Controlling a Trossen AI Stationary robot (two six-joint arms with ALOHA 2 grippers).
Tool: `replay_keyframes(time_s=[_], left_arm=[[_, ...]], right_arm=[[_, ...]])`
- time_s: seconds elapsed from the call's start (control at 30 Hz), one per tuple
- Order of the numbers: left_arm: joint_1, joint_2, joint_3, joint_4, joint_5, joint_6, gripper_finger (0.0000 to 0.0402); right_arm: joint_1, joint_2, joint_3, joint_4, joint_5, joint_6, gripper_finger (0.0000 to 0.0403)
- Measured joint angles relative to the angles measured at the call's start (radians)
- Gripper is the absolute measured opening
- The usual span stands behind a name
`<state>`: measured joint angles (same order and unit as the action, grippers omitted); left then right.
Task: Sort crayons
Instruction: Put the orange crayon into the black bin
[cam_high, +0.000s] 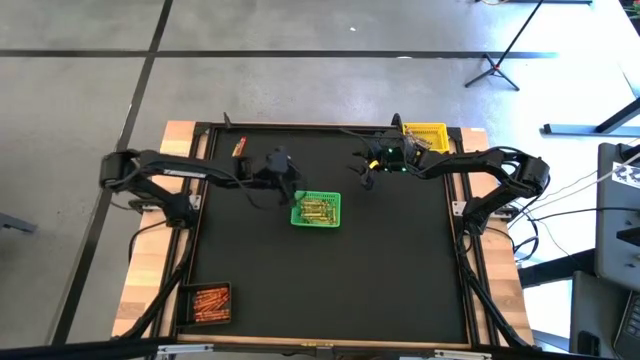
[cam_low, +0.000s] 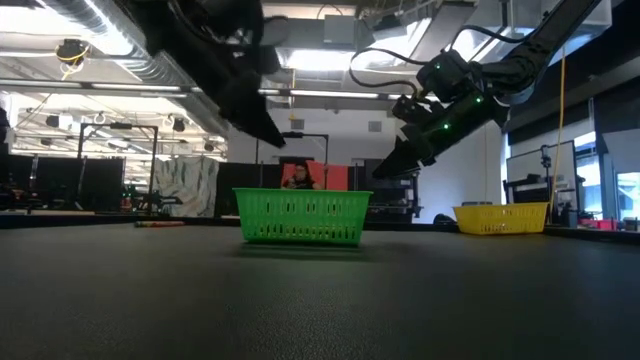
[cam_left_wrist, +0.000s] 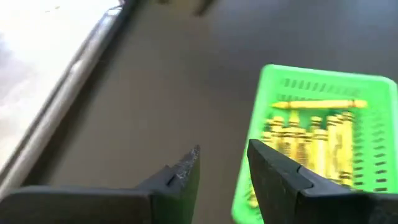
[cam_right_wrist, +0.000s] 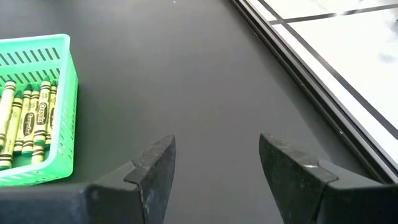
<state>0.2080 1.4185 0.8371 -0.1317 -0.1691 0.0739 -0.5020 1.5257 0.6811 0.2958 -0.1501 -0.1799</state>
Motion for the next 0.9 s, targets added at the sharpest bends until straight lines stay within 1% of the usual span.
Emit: replay_keyframes(time_s=[0.1, 0.2, 0.27, 0.33, 0.5, 0.67, 0.77, 0.8, 0.9], left_arm=[[0.034, -0.082, 0.001, -0.088, -0.086, -0.031, 0.0118], [0.097, -0.142, 0.001, -0.192, -0.195, -0.064, 0.0117], [0.149, -0.162, 0.001, -0.260, -0.260, -0.071, 0.0117], [0.211, -0.165, 0.001, -0.305, -0.281, -0.074, 0.0117], [0.376, -0.134, 0.001, -0.365, -0.249, -0.121, 0.0117], [0.512, -0.085, 0.000, -0.392, -0.244, -0.156, 0.0117], [0.584, -0.047, 0.000, -0.414, -0.221, -0.179, 0.0117], [0.606, -0.030, 0.000, -0.424, -0.204, -0.193, 0.0117], [0.667, 0.028, 0.000, -0.438, -0.095, -0.204, 0.0117]], right_arm=[[0.000, 0.000, 0.000, 0.000, 0.000, 0.000, 0.0231], [0.000, 0.000, 0.000, 0.000, 0.000, 0.000, 0.0231], [0.000, 0.000, 0.000, 0.000, 0.000, 0.000, 0.0231], [0.000, 0.000, 0.000, 0.000, 0.000, 0.000, 0.0231], [0.000, 0.000, 0.000, 0.000, 0.000, 0.000, 0.0231], [0.000, 0.000, 0.000, 0.000, 0.001, 0.000, 0.0231], [0.000, 0.000, 0.000, -0.001, 0.001, 0.000, 0.0231], [0.000, 0.000, 0.000, 0.000, 0.001, 0.000, 0.0231], [0.000, 0.000, 0.000, 0.000, 0.001, 0.000, 0.0231]])
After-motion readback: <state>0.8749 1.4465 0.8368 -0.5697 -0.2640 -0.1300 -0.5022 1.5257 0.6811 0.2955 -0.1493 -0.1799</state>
